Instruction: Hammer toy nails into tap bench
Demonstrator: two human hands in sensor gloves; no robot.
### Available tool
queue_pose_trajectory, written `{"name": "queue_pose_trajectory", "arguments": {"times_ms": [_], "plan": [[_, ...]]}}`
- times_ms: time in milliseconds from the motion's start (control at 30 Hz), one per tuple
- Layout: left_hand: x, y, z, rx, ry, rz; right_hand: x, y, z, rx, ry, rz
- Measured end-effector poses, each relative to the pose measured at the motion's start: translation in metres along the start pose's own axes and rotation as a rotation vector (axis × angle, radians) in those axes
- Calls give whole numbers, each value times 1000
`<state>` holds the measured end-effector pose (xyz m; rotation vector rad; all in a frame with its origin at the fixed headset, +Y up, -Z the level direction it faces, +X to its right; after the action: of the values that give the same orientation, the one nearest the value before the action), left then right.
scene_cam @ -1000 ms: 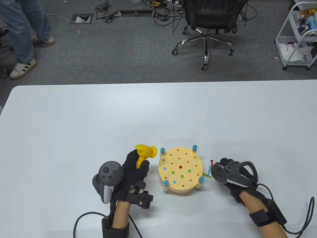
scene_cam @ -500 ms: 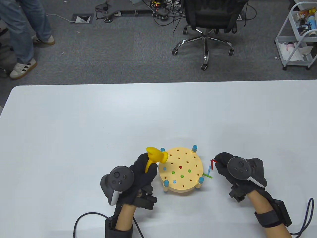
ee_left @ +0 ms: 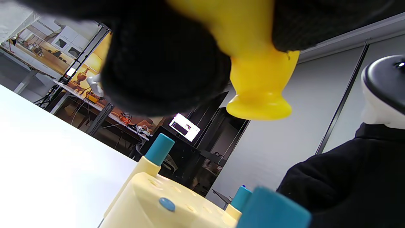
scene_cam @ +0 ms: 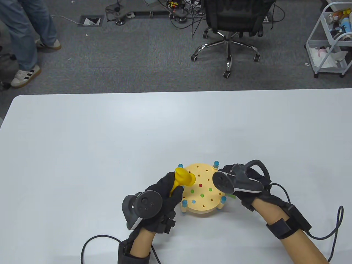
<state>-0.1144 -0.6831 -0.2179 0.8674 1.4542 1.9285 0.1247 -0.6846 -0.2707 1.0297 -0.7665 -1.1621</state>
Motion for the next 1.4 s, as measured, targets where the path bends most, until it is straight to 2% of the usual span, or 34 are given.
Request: {"name": "queue_pose_trajectory", "arguments": {"times_ms": [400, 600, 733, 867, 933, 967, 1000, 1133, 1233, 1400], "plan": [[-2, 0, 2, -12, -34, -11, -6, -10, 41, -73, 322, 42], [-2, 0, 2, -12, -32, -11, 0, -16, 39, -48, 239, 60], [-3, -1, 2, -13, -38, -22, -2, -13, 21, 31, 107, 34], [-3, -1, 2, -15, -41, -24, -20, -1, -23, 272, -217, -176], [-5, -1, 2, -14, -43, -32, -12, 2, -44, 365, -395, -279], [-6, -1, 2, -14, -47, -34, -1, 1, -53, 377, -496, -293], [-7, -1, 2, -14, -52, -36, 6, -1, -57, 368, -548, -287], [-9, -1, 2, -15, -64, -45, 53, -16, -68, 241, -810, -93], [-10, -1, 2, -14, -67, -49, 77, -26, -68, 228, -918, -59], [-17, -1, 6, -39, -76, -78, 95, -33, -64, 224, -1002, -17]]}}
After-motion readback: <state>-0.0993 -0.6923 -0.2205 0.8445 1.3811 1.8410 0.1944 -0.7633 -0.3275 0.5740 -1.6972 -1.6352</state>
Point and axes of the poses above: the tracker on the back of each hand, its own z axis roughly to the thumb side, its own y axis roughly from the fingertips to the wrist, x = y × z, the point moved 1 cm from there along -y, roughly from the wrist to the fingertips, and after that the axes turned 8 degrees about x, right-handed, at the moved point
